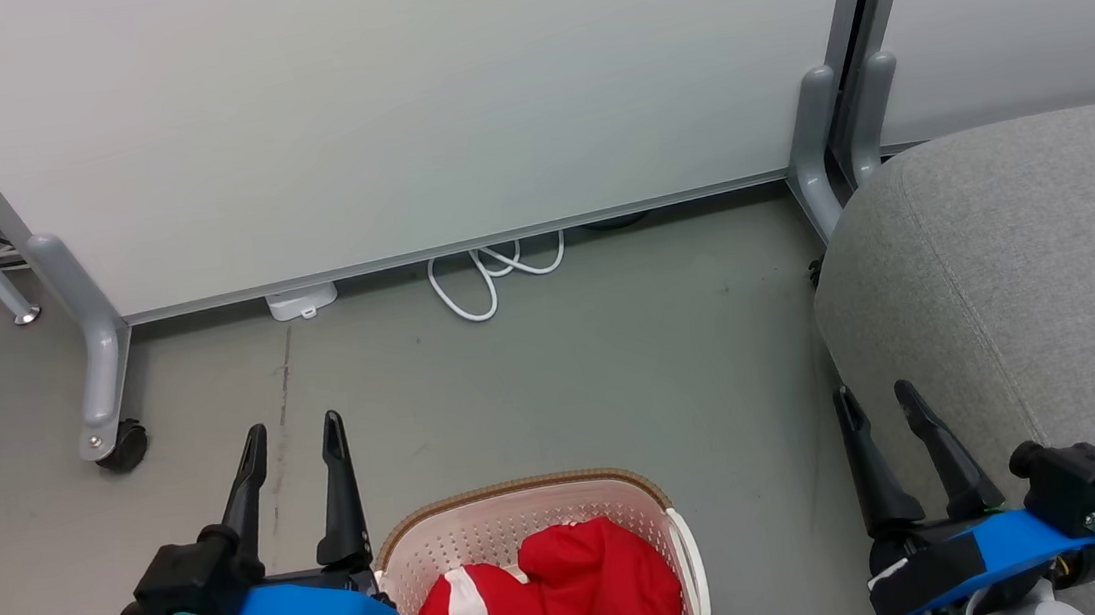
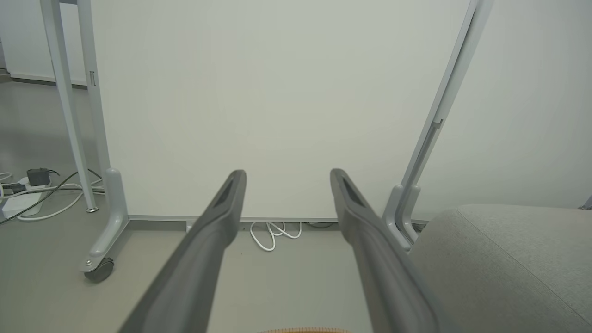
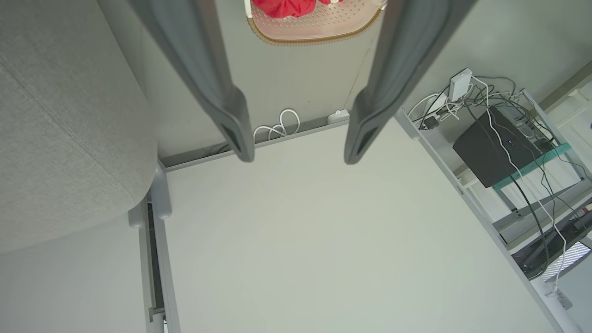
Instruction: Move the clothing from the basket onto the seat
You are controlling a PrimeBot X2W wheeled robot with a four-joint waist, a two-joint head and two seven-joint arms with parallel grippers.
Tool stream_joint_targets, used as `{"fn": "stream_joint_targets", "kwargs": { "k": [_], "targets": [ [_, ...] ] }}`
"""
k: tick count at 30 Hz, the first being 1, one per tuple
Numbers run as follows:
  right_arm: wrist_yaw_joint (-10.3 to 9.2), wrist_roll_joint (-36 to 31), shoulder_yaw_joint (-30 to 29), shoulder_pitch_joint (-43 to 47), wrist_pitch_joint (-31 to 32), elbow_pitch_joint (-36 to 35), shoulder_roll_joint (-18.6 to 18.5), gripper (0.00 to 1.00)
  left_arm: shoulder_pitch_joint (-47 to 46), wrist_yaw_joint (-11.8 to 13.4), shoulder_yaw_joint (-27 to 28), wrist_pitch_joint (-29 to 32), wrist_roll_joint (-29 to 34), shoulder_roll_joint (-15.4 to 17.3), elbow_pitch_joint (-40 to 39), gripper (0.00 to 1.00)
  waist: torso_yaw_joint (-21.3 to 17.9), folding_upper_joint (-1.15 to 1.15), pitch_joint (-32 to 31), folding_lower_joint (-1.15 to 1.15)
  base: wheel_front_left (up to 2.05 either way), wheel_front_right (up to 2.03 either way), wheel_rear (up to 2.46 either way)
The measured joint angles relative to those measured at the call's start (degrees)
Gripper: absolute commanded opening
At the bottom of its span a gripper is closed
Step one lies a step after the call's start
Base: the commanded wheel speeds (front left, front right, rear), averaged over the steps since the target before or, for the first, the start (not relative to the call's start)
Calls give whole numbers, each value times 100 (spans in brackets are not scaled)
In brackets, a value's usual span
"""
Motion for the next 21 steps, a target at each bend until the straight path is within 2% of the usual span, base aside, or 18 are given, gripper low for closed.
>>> {"fn": "stream_joint_targets", "kwargs": {
  "k": [21],
  "targets": [
    [1,-895,-35,1,-242,-12,-7,100,0,-104,-127,-241,895,14,-29,100,5,0,54,0,0,0,0]
  ]
}}
